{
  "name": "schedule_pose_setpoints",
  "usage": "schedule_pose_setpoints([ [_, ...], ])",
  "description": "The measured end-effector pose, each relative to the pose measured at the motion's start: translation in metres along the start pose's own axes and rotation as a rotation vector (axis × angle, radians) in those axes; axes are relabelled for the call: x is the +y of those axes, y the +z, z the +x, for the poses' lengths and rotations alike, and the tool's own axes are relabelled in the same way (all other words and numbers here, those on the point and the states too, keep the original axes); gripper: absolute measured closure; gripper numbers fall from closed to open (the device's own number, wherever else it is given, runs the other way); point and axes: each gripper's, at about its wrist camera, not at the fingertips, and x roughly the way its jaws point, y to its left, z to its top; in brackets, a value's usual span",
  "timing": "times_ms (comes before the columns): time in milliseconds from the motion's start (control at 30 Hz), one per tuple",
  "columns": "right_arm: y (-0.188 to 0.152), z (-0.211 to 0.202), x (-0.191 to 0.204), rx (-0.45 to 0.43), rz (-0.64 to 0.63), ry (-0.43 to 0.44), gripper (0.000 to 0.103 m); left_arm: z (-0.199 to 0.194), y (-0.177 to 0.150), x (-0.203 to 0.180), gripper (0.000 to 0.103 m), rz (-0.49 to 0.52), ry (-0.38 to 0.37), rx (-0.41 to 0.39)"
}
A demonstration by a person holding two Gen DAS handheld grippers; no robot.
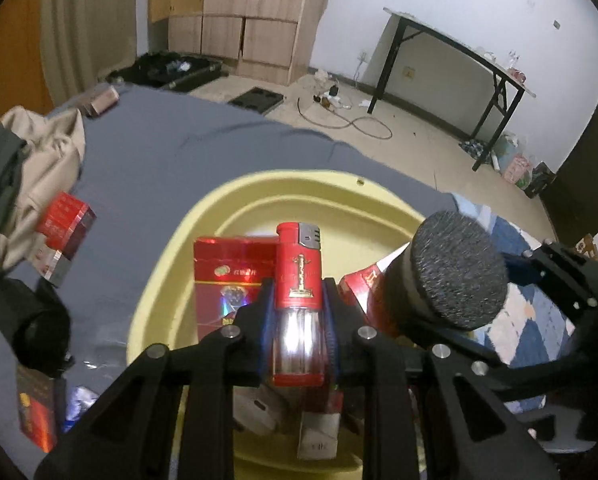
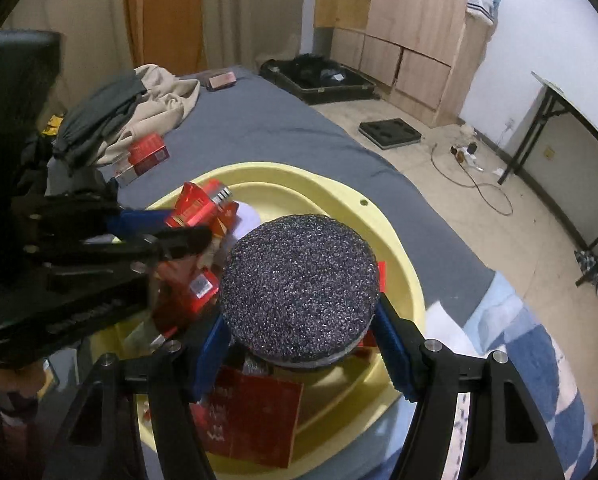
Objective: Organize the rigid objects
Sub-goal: 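Carry the lighter and sponge tin into the yellow tray and release them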
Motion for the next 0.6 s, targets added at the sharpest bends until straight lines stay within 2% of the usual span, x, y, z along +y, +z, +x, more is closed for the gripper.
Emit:
schedule_pose_setpoints([
  [200,0.000,0.008,0.014,0.008,-0.066,-0.009,0.036,0.008,-0.005,0.000,0.079,-0.025,-0.015,0.013],
  [433,-0.007,0.009,0.016,0.012,-0.079,-0.002,0.035,0.009,-0.005,0.005,0.079,-0.065,-0.023,0.028],
  [500,-0.007,0.005,0.016,0.014,-0.082,0.002,0.028,0.005,-0.005,0.007,0.079,-0.080,-0.021,0.024],
  [533,-0.007,0.002,0.015,0.007,-0.082,0.005,0.024,0.004,-0.004,0.008,0.077,-0.084,-0.022,0.021],
  [600,-0.007,-0.008,0.013,-0.013,-0.075,0.008,0.015,-0.003,-0.001,0.010,0.056,-0.096,-0.012,0.008],
])
